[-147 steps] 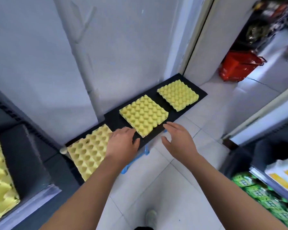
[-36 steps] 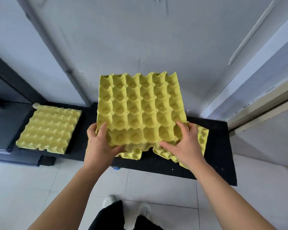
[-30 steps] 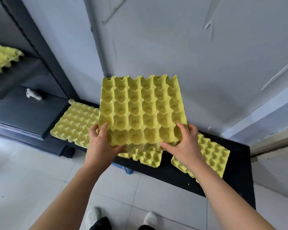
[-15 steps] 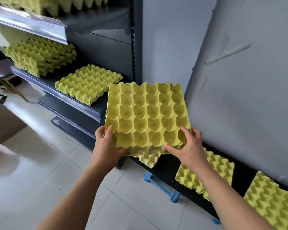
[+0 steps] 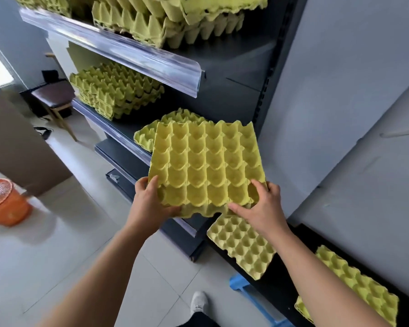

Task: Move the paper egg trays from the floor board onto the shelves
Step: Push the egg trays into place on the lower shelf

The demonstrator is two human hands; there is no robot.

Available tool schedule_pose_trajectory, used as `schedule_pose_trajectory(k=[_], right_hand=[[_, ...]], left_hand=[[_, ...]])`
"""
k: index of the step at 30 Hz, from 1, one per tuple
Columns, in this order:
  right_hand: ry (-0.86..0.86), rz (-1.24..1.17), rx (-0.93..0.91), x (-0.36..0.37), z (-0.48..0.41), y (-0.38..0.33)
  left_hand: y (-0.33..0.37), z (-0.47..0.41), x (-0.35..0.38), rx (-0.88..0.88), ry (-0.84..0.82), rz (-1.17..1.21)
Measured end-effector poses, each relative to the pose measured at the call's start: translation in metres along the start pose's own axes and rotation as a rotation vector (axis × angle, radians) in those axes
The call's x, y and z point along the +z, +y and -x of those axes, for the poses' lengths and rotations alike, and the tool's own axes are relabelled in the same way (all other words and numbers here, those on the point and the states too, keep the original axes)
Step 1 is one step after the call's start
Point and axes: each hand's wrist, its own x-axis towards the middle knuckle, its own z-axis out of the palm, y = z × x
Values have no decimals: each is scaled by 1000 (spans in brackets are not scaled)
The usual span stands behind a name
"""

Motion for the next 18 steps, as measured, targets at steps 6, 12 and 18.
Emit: schedule_pose_trajectory(k=[6,12,18], right_hand=[[-3,-22,9,35,-61,-33],[18,-8,72,65,-106,-59],[77,2,200,97,-135,-81]], left_hand=[[-21,-74,-28,13,-10,-8],[-41,-145,-44,30,-58,-48],[-60,-214,-55,119,-175,-95]])
